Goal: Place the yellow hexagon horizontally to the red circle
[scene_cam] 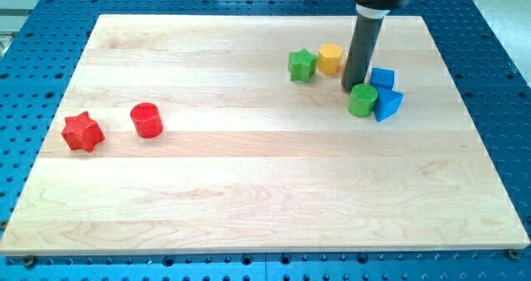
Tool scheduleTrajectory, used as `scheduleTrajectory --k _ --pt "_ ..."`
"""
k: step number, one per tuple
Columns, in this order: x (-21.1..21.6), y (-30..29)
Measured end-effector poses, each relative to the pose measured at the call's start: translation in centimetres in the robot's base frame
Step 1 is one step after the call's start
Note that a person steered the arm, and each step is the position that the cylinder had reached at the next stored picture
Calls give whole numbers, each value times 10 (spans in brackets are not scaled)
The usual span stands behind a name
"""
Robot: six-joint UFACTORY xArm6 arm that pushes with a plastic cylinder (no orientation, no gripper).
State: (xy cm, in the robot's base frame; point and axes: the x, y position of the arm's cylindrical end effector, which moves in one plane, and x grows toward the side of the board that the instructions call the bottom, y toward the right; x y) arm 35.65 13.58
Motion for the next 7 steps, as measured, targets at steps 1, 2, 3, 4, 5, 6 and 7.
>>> scheduleTrajectory --k 1,2,3,4,5,6,7 --pt "-30 -60" --pt "-51 -113" --pt "-80 -128" --pt "-96 -77" --pt "-81 -70" --pt "-67 -68" --pt "-88 -22"
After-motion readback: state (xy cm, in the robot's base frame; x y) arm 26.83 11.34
